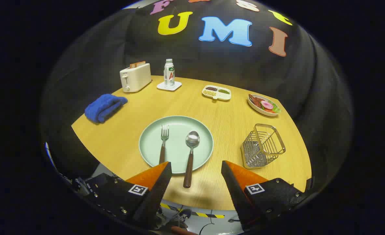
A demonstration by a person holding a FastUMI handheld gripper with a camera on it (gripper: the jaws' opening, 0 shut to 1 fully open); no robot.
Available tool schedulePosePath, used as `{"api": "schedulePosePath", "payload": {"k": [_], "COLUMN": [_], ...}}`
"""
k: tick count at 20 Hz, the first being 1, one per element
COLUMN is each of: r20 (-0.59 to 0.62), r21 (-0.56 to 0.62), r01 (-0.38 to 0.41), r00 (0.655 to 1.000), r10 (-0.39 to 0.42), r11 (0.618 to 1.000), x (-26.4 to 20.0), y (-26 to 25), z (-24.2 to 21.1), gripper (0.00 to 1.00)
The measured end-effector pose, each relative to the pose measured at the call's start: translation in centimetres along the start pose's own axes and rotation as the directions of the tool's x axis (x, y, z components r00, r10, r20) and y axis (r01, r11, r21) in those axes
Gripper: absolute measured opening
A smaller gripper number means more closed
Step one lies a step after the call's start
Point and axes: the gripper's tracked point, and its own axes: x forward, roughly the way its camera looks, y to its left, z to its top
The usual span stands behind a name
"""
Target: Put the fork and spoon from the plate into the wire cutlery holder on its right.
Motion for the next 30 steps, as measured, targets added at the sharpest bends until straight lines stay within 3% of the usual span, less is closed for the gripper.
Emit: {"api": "schedulePosePath", "payload": {"k": [1,3,4,6,8,12,16,24,26,28,30], "r20": [0.126,0.375,0.439,0.491,0.503,0.575,0.572,0.533,0.477,0.355,0.238], "r21": [0.018,0.080,0.099,0.110,0.110,0.122,0.055,0.064,0.044,-0.021,-0.093], "r01": [0.021,0.059,0.067,0.063,0.055,0.112,0.102,0.089,0.094,0.130,0.111], "r00": [0.992,0.923,0.893,0.864,0.858,0.802,0.812,0.839,0.873,0.928,0.967], "r10": [-0.023,-0.085,-0.104,-0.109,-0.103,-0.162,-0.115,-0.110,-0.103,-0.114,-0.086], "r11": [1.000,0.995,0.993,0.992,0.992,0.986,0.993,0.994,0.995,0.991,0.989], "x": [-1.4,-5.0,-6.3,-7.3,-7.6,-9.7,-9.9,-9.4,-7.9,-6.0,-3.9], "y": [-0.6,-1.3,-1.3,-0.9,-0.6,-1.5,0.0,0.5,0.6,0.0,0.3], "z": [3.3,10.9,12.3,14.4,15.5,17.6,17.3,16.0,14.4,11.2,8.3], "gripper": [0.94,0.93,0.93,0.93,0.93,0.93,0.93,0.93,0.93,0.93,0.93]}}
